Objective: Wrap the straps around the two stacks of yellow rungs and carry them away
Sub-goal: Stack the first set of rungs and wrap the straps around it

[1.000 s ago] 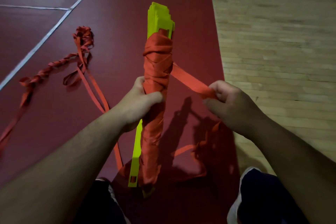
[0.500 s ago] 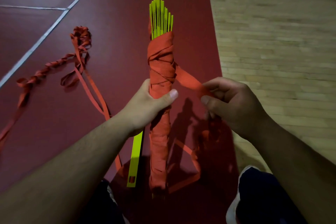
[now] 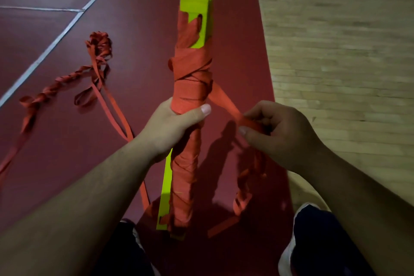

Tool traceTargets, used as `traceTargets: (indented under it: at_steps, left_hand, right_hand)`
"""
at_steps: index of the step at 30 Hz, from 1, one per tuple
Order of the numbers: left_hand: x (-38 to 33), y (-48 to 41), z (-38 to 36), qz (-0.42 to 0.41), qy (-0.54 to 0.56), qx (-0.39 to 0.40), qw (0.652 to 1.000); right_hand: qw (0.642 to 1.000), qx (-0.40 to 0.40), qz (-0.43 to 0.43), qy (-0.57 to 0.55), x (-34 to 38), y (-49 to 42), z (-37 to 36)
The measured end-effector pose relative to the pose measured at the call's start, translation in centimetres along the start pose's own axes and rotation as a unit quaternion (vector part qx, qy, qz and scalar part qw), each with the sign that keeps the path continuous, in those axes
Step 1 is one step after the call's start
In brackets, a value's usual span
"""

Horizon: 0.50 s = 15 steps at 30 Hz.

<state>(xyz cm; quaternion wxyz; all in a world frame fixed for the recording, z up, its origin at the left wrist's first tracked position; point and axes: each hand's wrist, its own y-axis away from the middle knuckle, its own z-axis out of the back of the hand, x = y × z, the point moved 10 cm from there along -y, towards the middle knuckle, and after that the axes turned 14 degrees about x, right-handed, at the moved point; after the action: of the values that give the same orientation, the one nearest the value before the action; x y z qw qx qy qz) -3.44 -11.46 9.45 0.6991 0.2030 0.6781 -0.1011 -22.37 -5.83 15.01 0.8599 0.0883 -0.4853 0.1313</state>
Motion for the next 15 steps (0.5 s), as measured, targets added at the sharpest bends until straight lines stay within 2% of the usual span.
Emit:
traceTargets:
  at_steps: [3, 7, 11, 15]
  left_hand:
    - [0.0, -0.2, 0.4, -0.002, 0.048, -0.012, 0.999]
    - [2.2, -0.3, 1.1, 0.064, 0.111, -0.045, 0.991]
    - [2.1, -0.2, -0.3, 0.072, 0.132, -0.004, 0.989]
    - [1.6, -0.2, -0.4, 0.049, 0.134, 0.0, 0.99]
  right_hand:
    - [1.0, 0.009, -0.021, 0.014, -0.5, -0.1, -0.1]
    - [0.999, 0.021, -0.028, 0.011, -0.8, -0.3, -0.6]
    - [0.999, 0.035, -0.009, -0.025, -0.4, -0.2, -1.1]
    - [0.995, 0.047, 0.001, -0.088, 0.1, -0.2, -1.6]
